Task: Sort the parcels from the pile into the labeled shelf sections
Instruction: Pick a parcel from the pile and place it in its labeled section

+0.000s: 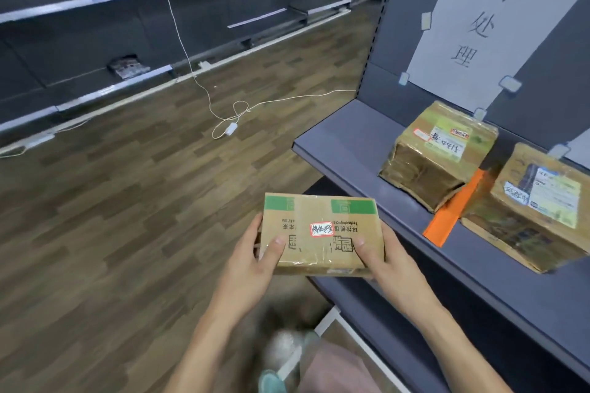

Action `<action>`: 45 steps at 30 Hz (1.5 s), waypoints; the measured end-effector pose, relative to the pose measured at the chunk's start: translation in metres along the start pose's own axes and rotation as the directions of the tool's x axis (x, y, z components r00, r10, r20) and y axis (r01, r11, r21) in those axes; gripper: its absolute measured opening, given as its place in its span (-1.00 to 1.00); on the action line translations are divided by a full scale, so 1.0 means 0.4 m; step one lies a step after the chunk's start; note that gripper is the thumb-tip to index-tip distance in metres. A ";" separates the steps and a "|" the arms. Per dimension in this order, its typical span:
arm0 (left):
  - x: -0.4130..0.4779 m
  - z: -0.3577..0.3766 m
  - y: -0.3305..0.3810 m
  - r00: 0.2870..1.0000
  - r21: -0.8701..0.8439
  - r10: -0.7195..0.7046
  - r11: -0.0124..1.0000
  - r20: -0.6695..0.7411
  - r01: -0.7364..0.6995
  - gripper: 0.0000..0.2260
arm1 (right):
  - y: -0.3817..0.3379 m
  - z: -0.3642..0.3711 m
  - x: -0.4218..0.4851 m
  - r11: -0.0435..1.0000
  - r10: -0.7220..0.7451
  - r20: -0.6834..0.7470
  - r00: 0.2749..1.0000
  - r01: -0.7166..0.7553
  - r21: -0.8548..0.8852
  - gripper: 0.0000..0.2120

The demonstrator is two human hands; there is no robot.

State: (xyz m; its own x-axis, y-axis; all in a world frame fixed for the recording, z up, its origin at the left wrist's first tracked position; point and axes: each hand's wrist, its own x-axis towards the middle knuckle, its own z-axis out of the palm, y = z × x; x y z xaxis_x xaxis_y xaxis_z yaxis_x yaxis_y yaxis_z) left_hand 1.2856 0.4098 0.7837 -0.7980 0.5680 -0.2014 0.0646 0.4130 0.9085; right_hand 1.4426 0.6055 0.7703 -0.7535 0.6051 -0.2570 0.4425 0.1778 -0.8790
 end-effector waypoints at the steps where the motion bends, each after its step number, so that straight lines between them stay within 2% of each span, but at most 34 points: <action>1: 0.020 -0.009 -0.002 1.000 0.006 0.002 1.000 0.013 -0.002 -0.55 | -0.005 0.008 0.014 1.000 0.004 -0.012 1.000 -0.004 -0.002 -0.57; 8: 0.170 -0.052 -0.027 0.997 0.051 -0.014 0.999 0.071 0.011 -0.52 | -0.022 0.064 0.142 0.999 0.029 -0.067 0.997 -0.030 -0.013 -0.52; 11: 0.260 -0.062 -0.037 0.996 0.096 -0.006 0.995 0.088 -0.003 -0.64 | -0.025 0.080 0.218 0.999 0.035 -0.096 0.995 -0.034 0.016 -0.52; 16: 0.414 -0.077 -0.019 0.993 0.165 -0.048 0.986 0.111 0.030 -0.63 | -0.048 0.091 0.352 0.989 0.137 -0.147 0.980 -0.127 0.077 -0.52; 18: 0.475 -0.071 -0.007 0.992 0.170 -0.059 0.985 0.115 0.039 -0.61 | -0.059 0.086 0.397 0.987 0.149 -0.165 0.975 -0.138 0.076 -0.59; 21: 0.562 -0.049 0.015 0.988 0.160 -0.034 0.987 0.150 0.009 -0.57 | -0.076 0.069 0.451 0.986 0.166 -0.199 0.966 -0.159 0.049 -0.68; 25: 0.662 -0.007 0.044 0.971 0.191 -0.024 0.981 0.237 -0.022 -0.70 | -0.079 0.045 0.491 0.980 0.196 -0.291 0.937 -0.193 0.039 -0.61; 30: 0.790 0.055 0.083 0.946 0.220 0.021 0.971 0.323 -0.096 -0.69 | -0.075 0.039 0.515 0.977 0.211 -0.391 0.896 -0.209 0.047 -0.63; 32: 0.838 0.070 0.095 0.917 0.236 0.062 0.957 0.395 -0.166 -0.65 | -0.075 0.051 0.529 0.971 0.232 -0.423 0.876 -0.235 0.047 -0.54; 36: 0.946 0.082 0.110 0.820 0.269 0.181 0.887 0.543 -0.374 -0.42 | -0.097 0.093 0.572 0.943 0.319 -0.519 0.793 -0.320 0.091 -0.40; 40: 1.049 0.100 0.111 0.710 0.316 0.120 0.836 0.694 -0.449 -0.35 | -0.133 0.123 0.622 0.915 0.369 -0.602 0.708 -0.392 0.100 -0.31; 43: 1.102 0.116 0.106 0.640 0.299 0.127 0.804 0.758 -0.514 -0.30 | -0.150 0.141 0.637 0.885 0.399 -0.608 0.686 -0.461 0.060 -0.18; 45: 1.118 0.123 0.100 0.605 0.281 0.135 0.792 0.785 -0.541 -0.25 | -0.157 0.155 0.638 0.858 0.389 -0.638 0.665 -0.513 -0.012 -0.17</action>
State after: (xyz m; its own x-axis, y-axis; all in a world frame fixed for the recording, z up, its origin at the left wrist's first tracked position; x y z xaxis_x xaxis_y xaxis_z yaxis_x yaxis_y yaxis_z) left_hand 0.9608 0.7153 0.7119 -0.0038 0.9579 -0.2870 0.6516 0.2201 0.7260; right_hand 1.1923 0.7009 0.7350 -0.0186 0.9665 -0.2559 0.7720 -0.1488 -0.6180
